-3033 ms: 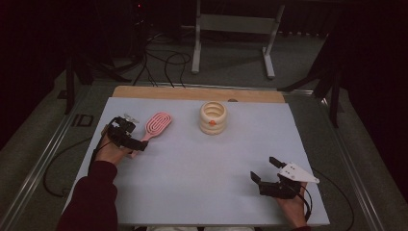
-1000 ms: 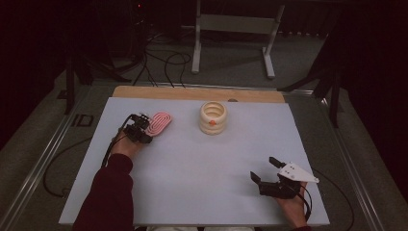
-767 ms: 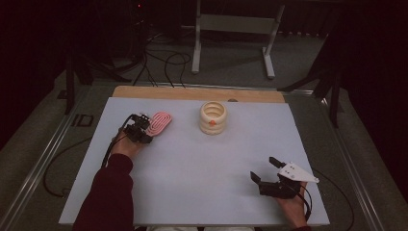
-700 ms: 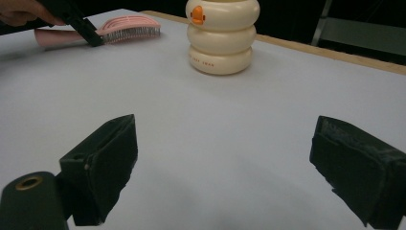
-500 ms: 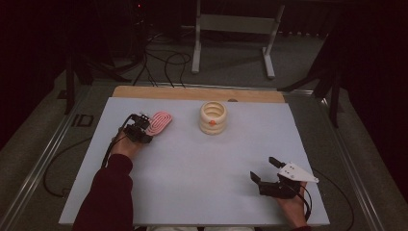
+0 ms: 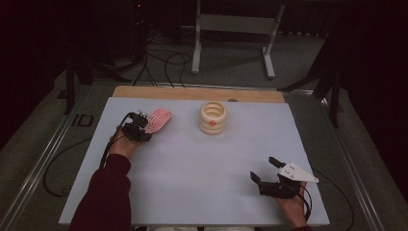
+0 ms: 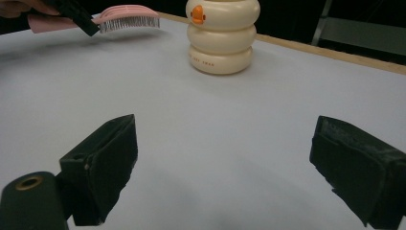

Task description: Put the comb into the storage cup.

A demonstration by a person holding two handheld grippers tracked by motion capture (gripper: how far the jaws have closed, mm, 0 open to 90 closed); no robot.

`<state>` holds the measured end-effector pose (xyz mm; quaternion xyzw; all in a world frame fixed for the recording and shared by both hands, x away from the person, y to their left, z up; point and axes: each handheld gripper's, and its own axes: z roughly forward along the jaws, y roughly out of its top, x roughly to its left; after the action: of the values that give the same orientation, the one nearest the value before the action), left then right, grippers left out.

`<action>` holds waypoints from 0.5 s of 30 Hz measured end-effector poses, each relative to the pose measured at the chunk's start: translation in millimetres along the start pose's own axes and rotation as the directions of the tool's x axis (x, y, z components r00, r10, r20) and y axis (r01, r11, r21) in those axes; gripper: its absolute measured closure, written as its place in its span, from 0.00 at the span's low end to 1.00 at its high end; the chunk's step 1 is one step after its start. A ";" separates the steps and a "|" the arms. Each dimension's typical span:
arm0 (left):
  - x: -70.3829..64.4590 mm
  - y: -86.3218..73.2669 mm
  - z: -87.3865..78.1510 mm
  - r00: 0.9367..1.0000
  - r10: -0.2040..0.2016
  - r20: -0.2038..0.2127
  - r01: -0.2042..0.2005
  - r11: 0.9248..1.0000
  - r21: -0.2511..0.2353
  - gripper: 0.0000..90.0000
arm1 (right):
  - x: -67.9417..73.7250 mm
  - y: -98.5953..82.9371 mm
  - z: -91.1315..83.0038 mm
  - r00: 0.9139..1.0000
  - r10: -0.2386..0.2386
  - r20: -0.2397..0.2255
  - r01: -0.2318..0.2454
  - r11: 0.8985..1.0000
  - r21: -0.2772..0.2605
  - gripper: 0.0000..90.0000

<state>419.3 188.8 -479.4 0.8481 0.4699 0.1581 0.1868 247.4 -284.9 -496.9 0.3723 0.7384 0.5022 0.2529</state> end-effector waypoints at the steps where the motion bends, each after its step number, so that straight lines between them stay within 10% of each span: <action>1: -0.4 0.0 -1.4 1.000 0.001 0.003 -0.001 1.000 -0.004 0.77 | 0.1 0.1 0.0 1.000 0.000 0.000 0.000 1.000 0.000 0.10; 15: -12.9 -0.9 -26.5 0.999 0.053 0.010 -0.052 0.995 -0.080 0.77 | 0.3 0.0 0.6 1.000 0.002 -0.003 -0.002 1.000 0.004 0.10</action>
<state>400.4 182.7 -457.6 0.8531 0.4396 0.1765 0.2188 247.7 -284.3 -497.2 0.3725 0.7396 0.5015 0.2505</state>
